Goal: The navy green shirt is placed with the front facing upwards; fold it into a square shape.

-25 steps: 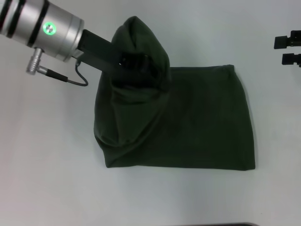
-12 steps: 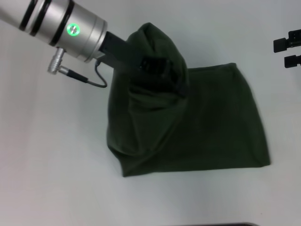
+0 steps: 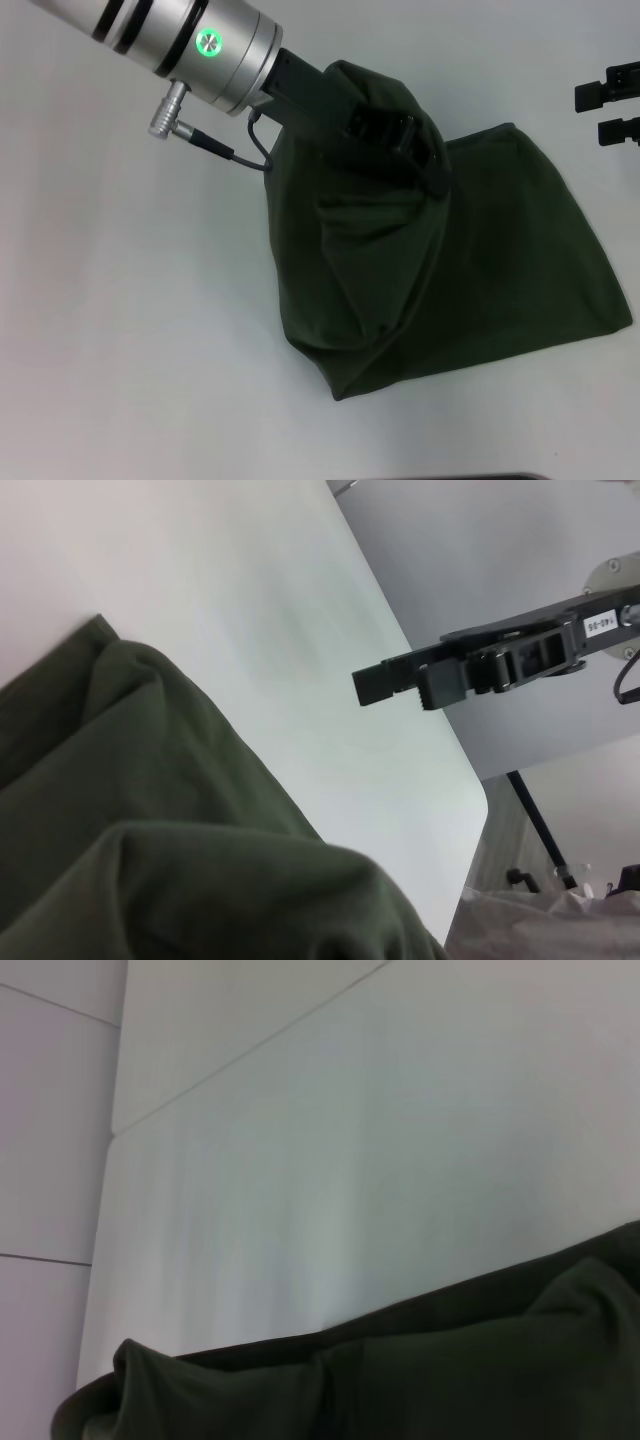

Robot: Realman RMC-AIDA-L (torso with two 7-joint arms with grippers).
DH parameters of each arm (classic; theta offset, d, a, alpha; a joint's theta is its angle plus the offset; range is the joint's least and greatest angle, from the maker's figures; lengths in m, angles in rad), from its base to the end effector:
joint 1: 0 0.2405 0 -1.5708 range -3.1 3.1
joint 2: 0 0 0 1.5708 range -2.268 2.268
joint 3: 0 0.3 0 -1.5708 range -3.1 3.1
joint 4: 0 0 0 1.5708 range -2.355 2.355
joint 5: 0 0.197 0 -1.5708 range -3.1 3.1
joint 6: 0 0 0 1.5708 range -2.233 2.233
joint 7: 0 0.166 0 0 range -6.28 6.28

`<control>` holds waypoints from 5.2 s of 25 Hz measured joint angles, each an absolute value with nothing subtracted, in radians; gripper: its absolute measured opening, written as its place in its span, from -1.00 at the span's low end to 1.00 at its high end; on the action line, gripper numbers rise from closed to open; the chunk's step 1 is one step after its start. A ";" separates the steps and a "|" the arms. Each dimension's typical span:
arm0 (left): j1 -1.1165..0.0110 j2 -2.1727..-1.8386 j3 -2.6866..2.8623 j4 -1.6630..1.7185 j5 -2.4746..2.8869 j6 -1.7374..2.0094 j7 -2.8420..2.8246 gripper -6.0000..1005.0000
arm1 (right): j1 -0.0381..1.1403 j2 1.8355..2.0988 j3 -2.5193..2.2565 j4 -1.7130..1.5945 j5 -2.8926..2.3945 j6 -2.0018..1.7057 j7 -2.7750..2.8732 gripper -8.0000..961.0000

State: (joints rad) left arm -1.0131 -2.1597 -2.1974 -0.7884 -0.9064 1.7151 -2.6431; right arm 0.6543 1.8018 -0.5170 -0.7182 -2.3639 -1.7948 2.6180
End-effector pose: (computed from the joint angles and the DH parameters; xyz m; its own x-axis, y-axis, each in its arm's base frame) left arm -0.0958 0.3755 -0.0959 0.5393 0.8378 -0.0851 0.8280 -0.5092 0.2347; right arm 0.3105 0.3741 0.0879 0.0239 -0.9662 -0.2567 -0.9943 -0.0497 0.0943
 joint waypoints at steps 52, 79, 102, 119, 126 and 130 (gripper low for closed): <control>-1.025 -2.172 -2.009 -0.640 -1.044 1.522 -2.616 -0.91 | 0.646 1.807 -0.517 -0.687 -2.364 -1.761 2.615 0.62; -1.093 -2.173 -1.717 -0.744 -1.034 1.375 -2.766 -0.84 | 0.643 1.807 -0.519 -0.687 -2.364 -1.759 2.613 0.59; -1.074 -2.168 -1.724 -0.718 -1.091 1.356 -2.732 -0.24 | 0.637 1.807 -0.518 -0.687 -2.364 -1.758 2.610 0.56; -0.828 -2.057 -2.061 -0.954 -0.981 1.665 -2.718 0.42 | 0.680 1.816 -0.584 -0.687 -2.364 -1.881 2.561 0.54; -0.762 -2.019 -2.211 -0.968 -0.983 1.708 -2.705 0.41 | 0.699 1.830 -0.600 -0.686 -2.364 -1.906 2.575 0.53; -0.736 -2.010 -2.231 -0.975 -0.983 1.709 -2.702 0.41 | 0.716 1.838 -0.649 -0.673 -2.364 -1.905 2.592 0.53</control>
